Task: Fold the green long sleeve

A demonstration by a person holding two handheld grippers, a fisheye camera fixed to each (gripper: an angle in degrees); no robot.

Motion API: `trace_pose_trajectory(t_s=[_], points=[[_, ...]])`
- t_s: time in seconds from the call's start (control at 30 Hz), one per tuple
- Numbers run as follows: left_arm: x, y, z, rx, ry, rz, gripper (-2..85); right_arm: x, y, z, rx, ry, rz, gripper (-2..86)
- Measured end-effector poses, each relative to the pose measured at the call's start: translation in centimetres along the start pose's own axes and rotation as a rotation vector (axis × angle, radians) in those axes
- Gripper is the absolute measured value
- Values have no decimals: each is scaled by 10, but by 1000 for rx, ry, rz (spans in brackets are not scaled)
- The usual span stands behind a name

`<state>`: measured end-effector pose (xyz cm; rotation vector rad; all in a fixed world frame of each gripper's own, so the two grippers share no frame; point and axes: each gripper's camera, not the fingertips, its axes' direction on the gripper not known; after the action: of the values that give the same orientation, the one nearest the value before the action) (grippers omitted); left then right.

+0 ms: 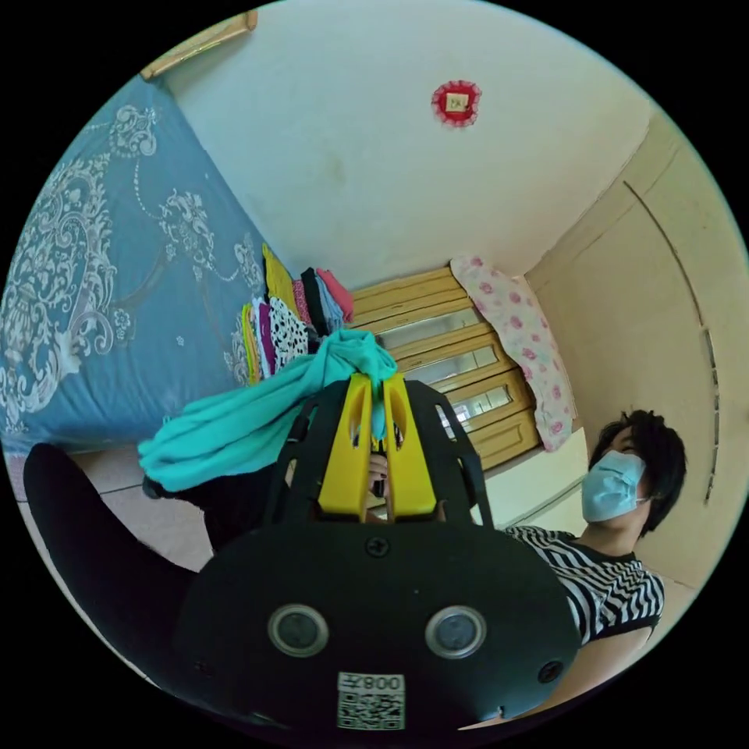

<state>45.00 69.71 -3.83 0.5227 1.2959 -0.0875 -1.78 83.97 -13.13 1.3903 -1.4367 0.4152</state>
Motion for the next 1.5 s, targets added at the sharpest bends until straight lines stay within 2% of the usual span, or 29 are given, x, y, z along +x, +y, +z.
trace_pose_trajectory(t_s=[0.13, 0.37, 0.5, 0.6, 0.73, 0.8, 0.83, 0.93, 1.1, 1.23, 1.5], points=[[-41, -34, 70, -7, -12, 3, 31, -2, -84, -34, -12, 34, -26, 11], [-59, -125, 232, 11, 43, 240, 32, -81, -252, -118, 1, 104, -249, 13], [-96, -141, 340, -50, 48, 328, 32, -102, -292, -180, 13, 213, -305, 15], [-166, -127, 419, -134, 9, 286, 32, -71, -297, -238, 27, 302, -243, 15], [-292, -83, 509, -261, -92, 114, 32, 45, -270, -314, 59, 408, 47, 16], [-379, -47, 557, -372, -178, -40, 31, 104, -249, -340, 71, 444, 217, 16], [-397, -38, 565, -391, -180, -73, 31, 132, -235, -352, 73, 434, 281, 15], [-446, -6, 592, -423, -140, -97, 30, 156, -214, -377, 118, 354, 274, 15], [-495, 24, 621, -476, -200, -8, 30, 162, -216, -384, -1, 450, 258, 16], [-547, 49, 636, -515, -253, -27, 31, 195, -206, -385, -54, 545, 322, 16], [-636, 106, 634, -566, -264, -115, 20, 240, -167, -406, 99, 452, 348, 19]])
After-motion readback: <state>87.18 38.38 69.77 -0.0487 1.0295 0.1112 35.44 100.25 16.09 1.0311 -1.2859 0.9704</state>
